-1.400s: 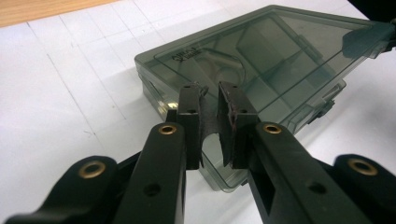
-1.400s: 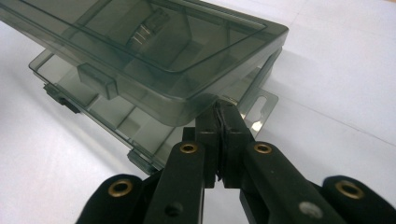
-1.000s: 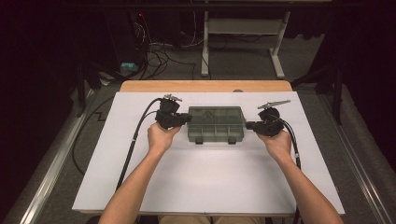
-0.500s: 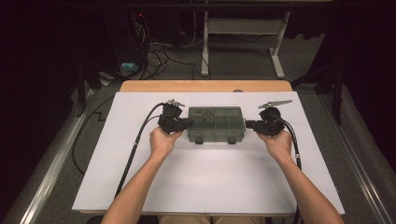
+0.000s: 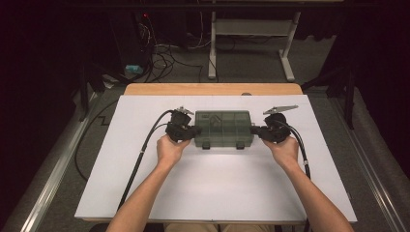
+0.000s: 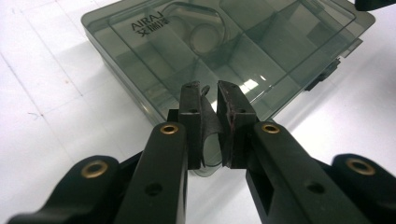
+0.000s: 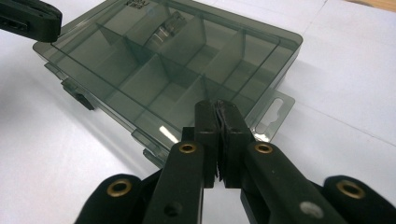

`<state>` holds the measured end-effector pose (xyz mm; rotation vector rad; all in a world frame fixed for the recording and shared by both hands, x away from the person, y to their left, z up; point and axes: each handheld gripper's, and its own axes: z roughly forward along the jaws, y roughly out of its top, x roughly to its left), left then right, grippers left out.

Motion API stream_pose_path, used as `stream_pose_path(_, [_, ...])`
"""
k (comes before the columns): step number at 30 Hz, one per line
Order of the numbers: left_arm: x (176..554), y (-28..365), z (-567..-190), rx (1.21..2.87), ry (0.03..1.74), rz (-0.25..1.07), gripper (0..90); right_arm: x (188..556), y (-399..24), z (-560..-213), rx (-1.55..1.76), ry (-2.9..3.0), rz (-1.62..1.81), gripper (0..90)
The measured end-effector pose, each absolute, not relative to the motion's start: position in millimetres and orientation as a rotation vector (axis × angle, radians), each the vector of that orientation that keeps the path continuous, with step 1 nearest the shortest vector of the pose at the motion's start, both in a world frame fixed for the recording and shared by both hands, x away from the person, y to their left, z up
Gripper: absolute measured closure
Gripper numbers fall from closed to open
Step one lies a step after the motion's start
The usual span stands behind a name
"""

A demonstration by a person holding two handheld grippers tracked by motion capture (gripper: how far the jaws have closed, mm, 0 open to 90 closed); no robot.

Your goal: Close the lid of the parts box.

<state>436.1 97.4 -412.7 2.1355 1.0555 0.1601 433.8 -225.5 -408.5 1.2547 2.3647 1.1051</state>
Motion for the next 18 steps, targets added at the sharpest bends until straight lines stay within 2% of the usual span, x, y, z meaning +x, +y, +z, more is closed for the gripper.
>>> stream_pose_path(18, [432.1, 89.8, -417.7, 2.156, 1.038, 0.192, 81.0, 429.0, -221.5, -416.3, 1.201, 2.363, 1.07, 89.1])
